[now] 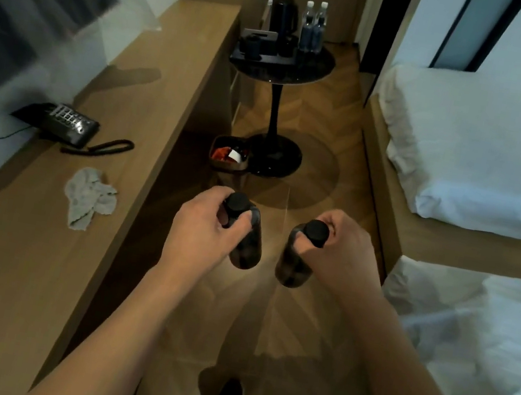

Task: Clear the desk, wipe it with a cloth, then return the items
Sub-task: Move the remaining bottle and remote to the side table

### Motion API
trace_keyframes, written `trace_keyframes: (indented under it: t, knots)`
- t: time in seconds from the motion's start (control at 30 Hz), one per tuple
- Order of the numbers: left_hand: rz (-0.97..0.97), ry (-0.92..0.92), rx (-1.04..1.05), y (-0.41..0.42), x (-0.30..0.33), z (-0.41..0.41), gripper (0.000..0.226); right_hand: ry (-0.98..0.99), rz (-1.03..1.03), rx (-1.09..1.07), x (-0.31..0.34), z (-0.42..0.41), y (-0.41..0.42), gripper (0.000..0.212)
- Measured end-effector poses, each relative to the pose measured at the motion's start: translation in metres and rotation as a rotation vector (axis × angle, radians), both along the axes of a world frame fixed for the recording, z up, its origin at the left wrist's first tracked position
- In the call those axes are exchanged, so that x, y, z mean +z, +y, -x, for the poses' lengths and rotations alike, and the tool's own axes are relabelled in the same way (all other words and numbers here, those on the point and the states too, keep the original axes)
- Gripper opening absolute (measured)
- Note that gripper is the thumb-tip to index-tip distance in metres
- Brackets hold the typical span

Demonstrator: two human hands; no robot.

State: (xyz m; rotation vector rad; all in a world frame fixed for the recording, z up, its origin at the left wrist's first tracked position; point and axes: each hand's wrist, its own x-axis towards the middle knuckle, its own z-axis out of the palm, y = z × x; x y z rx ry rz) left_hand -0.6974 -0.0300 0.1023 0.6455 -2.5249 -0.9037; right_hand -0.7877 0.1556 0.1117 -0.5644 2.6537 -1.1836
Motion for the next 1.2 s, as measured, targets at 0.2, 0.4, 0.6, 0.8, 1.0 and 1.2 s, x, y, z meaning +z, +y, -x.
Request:
trace_keyframes:
  t: [0.2,0.4,0.6,0.8,1.0,1.2]
  knots:
    - [-0.036,-0.003,-0.057,-0.016,-0.007,0.089,0.033,0.026,0.019,-0.044,-0.006,0.079,-0.012,0.023]
    - [-0.072,0.042,-0.143,-0.051,-0.009,0.198,0.023,0.062,-0.001,-0.060,-0.006,0.186,-0.047,0.026]
    - [-0.086,0.062,-0.209,-0.087,0.001,0.309,0.019,0.095,0.008,-0.101,0.001,0.288,-0.078,0.027]
    - [-0.089,0.019,-0.230,-0.104,-0.006,0.405,0.015,0.041,0.030,-0.139,-0.008,0.381,-0.091,0.027]
    - [-0.005,0.030,-0.233,-0.120,-0.020,0.513,0.010,0.040,0.035,-0.088,-0.028,0.495,-0.108,0.026]
    - [0.051,0.090,-0.145,-0.144,-0.001,0.625,0.011,0.072,0.048,-0.021,-0.010,0.620,-0.136,0.027]
